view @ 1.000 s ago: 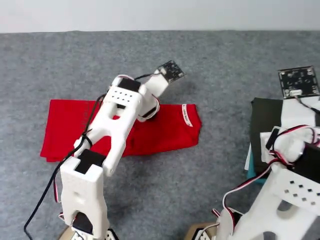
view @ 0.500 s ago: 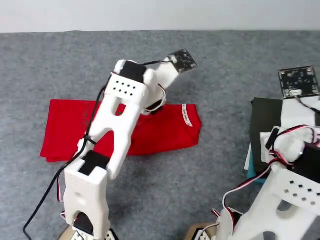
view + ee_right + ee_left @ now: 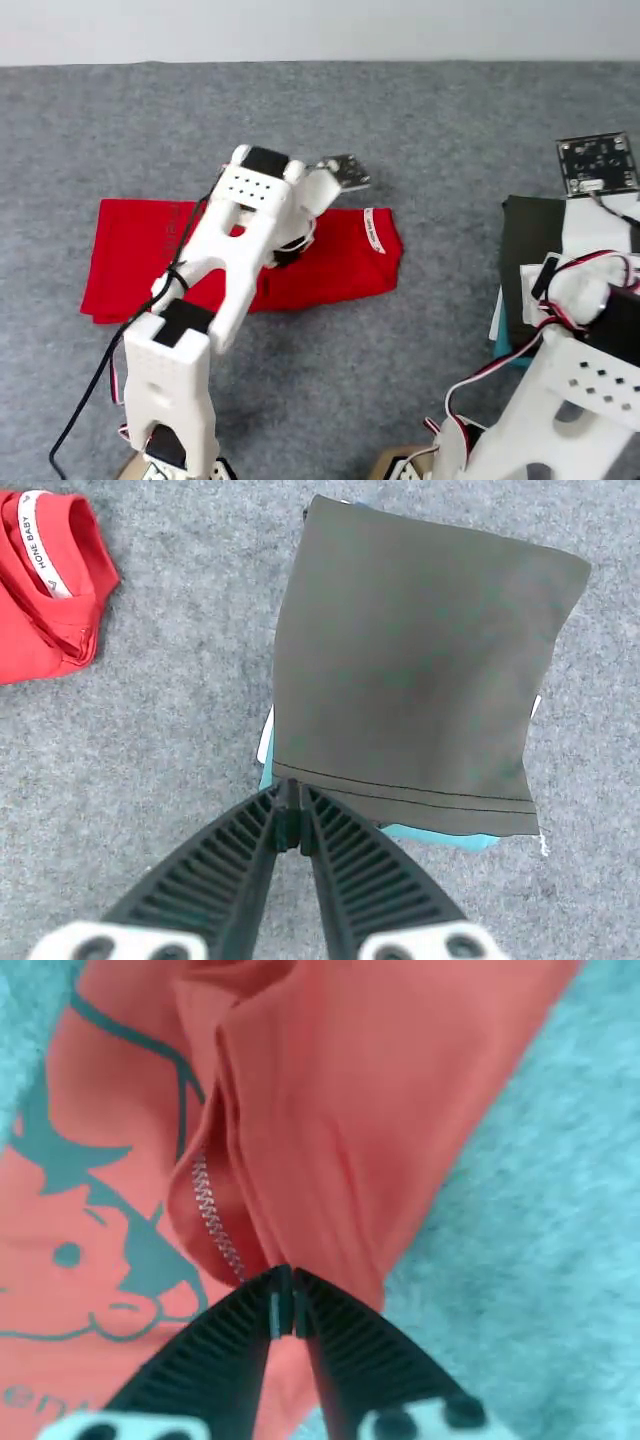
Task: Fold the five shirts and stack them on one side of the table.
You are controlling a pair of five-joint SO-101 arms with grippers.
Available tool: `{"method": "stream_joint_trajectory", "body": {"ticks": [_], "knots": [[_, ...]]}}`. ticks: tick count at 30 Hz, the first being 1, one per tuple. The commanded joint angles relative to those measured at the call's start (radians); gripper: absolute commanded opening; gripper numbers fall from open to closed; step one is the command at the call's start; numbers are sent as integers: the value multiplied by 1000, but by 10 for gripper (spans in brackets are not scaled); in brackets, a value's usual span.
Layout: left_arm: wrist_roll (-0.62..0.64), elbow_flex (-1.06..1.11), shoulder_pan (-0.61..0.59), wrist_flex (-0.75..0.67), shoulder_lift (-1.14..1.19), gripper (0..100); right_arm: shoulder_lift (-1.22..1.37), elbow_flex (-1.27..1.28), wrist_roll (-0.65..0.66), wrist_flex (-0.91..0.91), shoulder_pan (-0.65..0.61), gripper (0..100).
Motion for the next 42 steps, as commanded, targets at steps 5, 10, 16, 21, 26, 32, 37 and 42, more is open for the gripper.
{"method": "stream_joint_trajectory", "body": {"ticks": [5,10,16,21,26,32,37,42], "knots": [[-100,108,-120,-181,-8,6,-21,-5,-8,38,5,9],[-135,76,-146,-175,-12,6,-22,-5,-8,39,5,9],[-137,-56,-130,0,-18,6,-24,-9,-9,41,5,9],[-133,-156,-95,126,-18,6,-24,-9,-9,41,5,9],[-107,-140,-57,127,-28,6,-24,-9,-9,41,5,9],[-107,-33,-84,-25,38,6,-24,-9,-9,41,5,9],[-114,-24,-157,-130,153,6,-24,-9,-9,41,5,9],[-126,-130,-196,-74,163,6,-24,-9,-8,39,5,9]]}}
